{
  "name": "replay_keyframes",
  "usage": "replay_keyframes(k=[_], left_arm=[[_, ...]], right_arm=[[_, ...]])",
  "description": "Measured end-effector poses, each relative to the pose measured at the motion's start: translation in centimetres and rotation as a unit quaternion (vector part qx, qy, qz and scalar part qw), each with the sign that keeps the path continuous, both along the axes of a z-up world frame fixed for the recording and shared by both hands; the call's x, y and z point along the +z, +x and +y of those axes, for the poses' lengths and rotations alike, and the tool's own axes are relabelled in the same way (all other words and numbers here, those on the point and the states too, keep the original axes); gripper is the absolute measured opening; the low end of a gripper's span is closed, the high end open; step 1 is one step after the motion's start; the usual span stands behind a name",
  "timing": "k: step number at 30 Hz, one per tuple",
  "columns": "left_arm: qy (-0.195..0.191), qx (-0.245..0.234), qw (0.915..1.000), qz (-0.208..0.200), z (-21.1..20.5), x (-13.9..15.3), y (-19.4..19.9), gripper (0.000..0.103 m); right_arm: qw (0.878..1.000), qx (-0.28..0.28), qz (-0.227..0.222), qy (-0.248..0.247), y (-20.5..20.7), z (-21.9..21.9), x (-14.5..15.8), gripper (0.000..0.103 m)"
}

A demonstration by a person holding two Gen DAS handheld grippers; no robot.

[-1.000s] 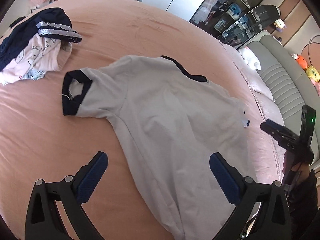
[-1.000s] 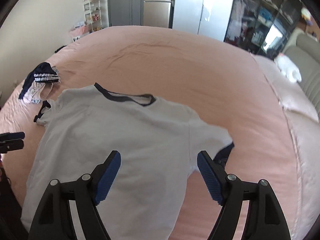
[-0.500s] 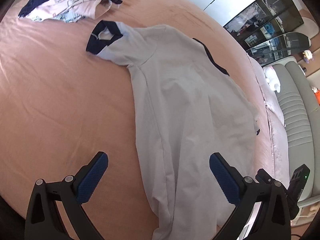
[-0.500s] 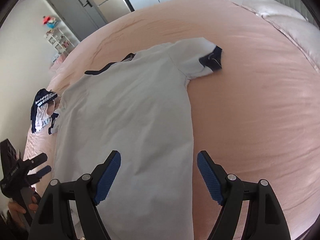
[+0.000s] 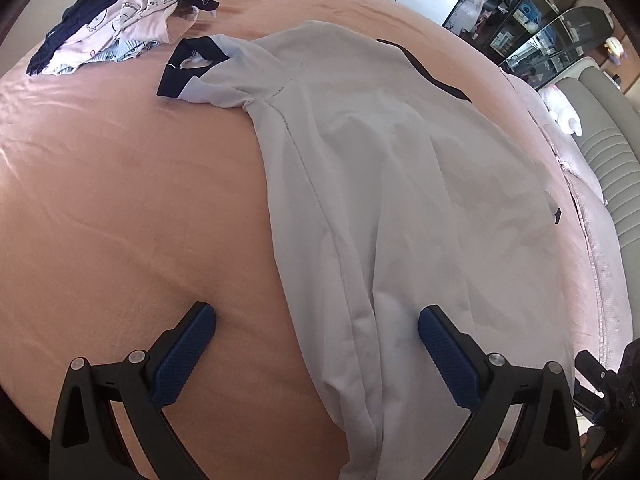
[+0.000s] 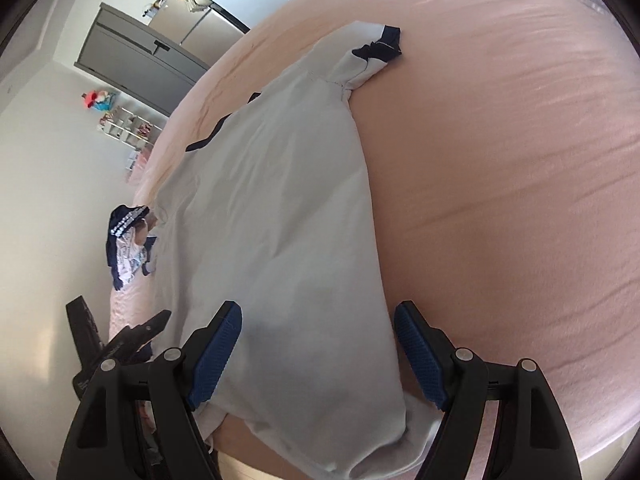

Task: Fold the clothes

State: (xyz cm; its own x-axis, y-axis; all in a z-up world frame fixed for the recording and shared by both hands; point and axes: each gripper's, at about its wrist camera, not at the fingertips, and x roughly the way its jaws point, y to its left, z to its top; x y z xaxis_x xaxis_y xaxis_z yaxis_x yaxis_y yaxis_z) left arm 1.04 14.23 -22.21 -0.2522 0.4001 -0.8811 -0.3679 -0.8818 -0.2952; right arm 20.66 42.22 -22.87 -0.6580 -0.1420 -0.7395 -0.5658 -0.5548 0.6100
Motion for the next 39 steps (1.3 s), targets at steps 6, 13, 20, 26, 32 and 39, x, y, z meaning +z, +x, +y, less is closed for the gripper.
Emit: replay_keyframes(k=[6, 13, 20, 26, 32, 39], left_arm=[[0.067, 0.029, 0.9967, -0.037, -2.1, 0.3, -0.3, 0.103], [0.074, 0.010, 0.9946, -0.071, -1.1, 0.4, 0.1, 0.021], [0.060, -0.001, 0.9972, -0.045, -2.1, 2.0, -0.5, 0.007], [0.014, 0.010, 0.9998, 0.008, -5.9, 5.5, -3.2, 0.005], [-0.012, 0.039, 0.9985, 0.036, -7.2, 7.2, -5.2, 0.005], [0.055, 0.012, 0.9984, -0.009, -4.4, 6.1, -2.9, 0.010]], right_arm=[[0.999, -0.013, 0.025, -0.018, 1.4, -1.3, -0.4, 0.079], [1.000, -0.012, 0.000, 0.012, 0.8, -1.8, 0.1, 0.045], [1.000, 0.005, -0.006, 0.029, 0.4, -2.1, 0.7, 0.018], [0.999, 0.003, 0.011, 0.035, 0.6, -1.5, 2.4, 0.015], [0.999, 0.012, 0.013, 0.052, 0.2, -1.2, 4.2, 0.015], [0.996, 0.016, 0.002, 0.083, -0.1, -1.1, 4.5, 0.015]])
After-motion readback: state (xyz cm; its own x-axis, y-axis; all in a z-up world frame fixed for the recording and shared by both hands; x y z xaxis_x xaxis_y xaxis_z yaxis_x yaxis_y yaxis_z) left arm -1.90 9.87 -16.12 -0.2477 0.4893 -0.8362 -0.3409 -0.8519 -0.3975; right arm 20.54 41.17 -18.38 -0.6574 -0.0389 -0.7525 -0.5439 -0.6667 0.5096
